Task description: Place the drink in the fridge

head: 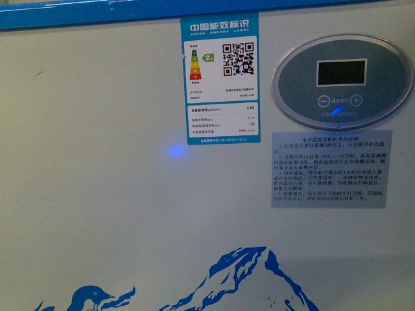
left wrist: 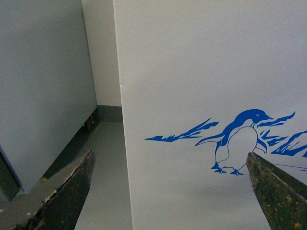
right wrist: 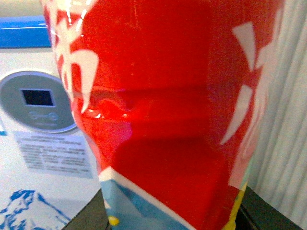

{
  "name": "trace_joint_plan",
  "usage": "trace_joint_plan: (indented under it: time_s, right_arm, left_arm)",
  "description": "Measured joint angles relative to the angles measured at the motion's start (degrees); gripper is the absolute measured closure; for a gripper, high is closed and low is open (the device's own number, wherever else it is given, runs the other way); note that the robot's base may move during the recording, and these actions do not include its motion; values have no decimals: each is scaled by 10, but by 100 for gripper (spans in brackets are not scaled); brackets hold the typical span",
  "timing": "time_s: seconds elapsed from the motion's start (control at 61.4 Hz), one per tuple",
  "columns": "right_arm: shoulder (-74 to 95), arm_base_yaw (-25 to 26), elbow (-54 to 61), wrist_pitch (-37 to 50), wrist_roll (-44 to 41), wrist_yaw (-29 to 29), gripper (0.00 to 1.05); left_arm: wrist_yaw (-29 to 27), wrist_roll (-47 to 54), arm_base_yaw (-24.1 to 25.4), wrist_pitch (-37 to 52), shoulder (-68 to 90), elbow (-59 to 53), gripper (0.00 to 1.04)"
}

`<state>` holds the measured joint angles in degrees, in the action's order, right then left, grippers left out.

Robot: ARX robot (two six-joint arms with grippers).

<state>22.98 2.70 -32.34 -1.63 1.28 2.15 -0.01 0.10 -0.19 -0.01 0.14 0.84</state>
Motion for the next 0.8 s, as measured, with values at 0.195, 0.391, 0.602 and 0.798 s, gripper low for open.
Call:
trace_joint_plan:
  time_s: [0.195, 0.391, 0.602, 0.798]
  right_arm:
    - [-2, -11, 3, 0, 0, -3, 65]
    - [-6, -11, 5, 1, 0, -6, 65]
    - [-6, -11, 5, 1, 0, -6, 65]
    - [-6, -11, 5, 1, 0, -6, 65]
  left_arm:
    - [0, 0, 0, 0, 0, 0, 8]
    - [0, 0, 0, 0, 0, 0, 8]
    - [0, 0, 0, 0, 0, 0, 8]
    - [0, 0, 0, 0, 0, 0, 8]
